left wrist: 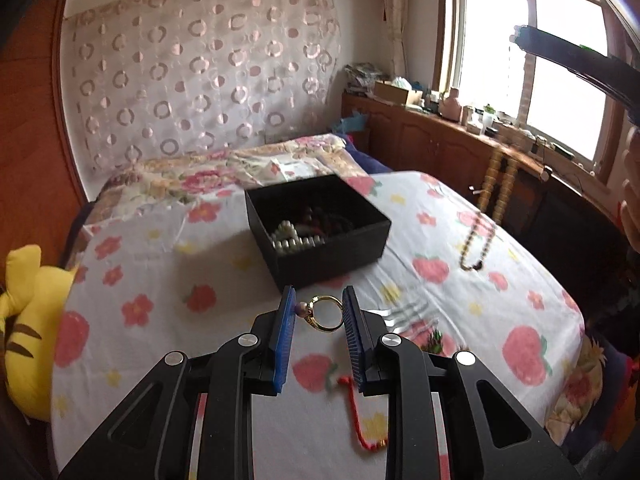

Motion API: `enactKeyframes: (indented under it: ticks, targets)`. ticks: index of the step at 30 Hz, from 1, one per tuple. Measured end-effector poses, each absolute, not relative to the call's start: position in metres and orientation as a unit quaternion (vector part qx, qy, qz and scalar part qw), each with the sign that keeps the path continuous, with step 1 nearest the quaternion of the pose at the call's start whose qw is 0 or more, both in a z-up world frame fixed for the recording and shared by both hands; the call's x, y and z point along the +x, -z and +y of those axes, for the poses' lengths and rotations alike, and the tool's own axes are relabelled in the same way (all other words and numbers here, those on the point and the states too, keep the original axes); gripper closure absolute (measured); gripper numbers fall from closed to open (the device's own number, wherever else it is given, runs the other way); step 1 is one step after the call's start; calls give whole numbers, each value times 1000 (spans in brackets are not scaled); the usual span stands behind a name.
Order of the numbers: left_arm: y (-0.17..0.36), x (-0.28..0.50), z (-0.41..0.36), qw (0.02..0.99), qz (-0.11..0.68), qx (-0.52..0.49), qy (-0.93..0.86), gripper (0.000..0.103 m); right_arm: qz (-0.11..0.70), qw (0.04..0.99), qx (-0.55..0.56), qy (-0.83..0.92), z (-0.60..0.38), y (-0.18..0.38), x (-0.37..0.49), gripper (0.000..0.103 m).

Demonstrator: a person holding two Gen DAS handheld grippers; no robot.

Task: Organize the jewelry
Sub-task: 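Grasp the gold ring with the left tool while the right tool carries the pearls, then lower the gold ring into the box with the left tool while the right releases pearls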

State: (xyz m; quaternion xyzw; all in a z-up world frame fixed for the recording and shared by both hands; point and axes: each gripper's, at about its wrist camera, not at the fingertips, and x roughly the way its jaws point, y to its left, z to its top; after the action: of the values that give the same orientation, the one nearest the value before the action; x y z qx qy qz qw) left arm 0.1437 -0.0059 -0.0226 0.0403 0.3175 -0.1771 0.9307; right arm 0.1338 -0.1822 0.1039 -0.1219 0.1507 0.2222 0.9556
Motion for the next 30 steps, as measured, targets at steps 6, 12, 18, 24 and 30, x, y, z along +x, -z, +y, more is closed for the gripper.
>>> enactKeyframes:
  ticks: [6, 12, 18, 24, 30]
  targets:
    - [8, 159, -6, 936, 303, 38, 172, 81, 157, 957, -104, -222, -164, -113, 176, 97]
    - [3, 169, -4, 938, 299, 34, 169, 80, 164, 957, -113, -210, -143, -112, 213, 97]
    - [3, 179, -1, 939, 300, 38, 165, 80, 223, 944, -104, -220, -132, -78, 248, 97]
    - [9, 191, 2, 938, 308, 31, 157, 80, 288, 928, -81, -221, -128, -20, 268, 97]
    - [14, 210, -2, 937, 308, 33, 159, 80, 338, 911, -56, -228, -130, 23, 274, 96]
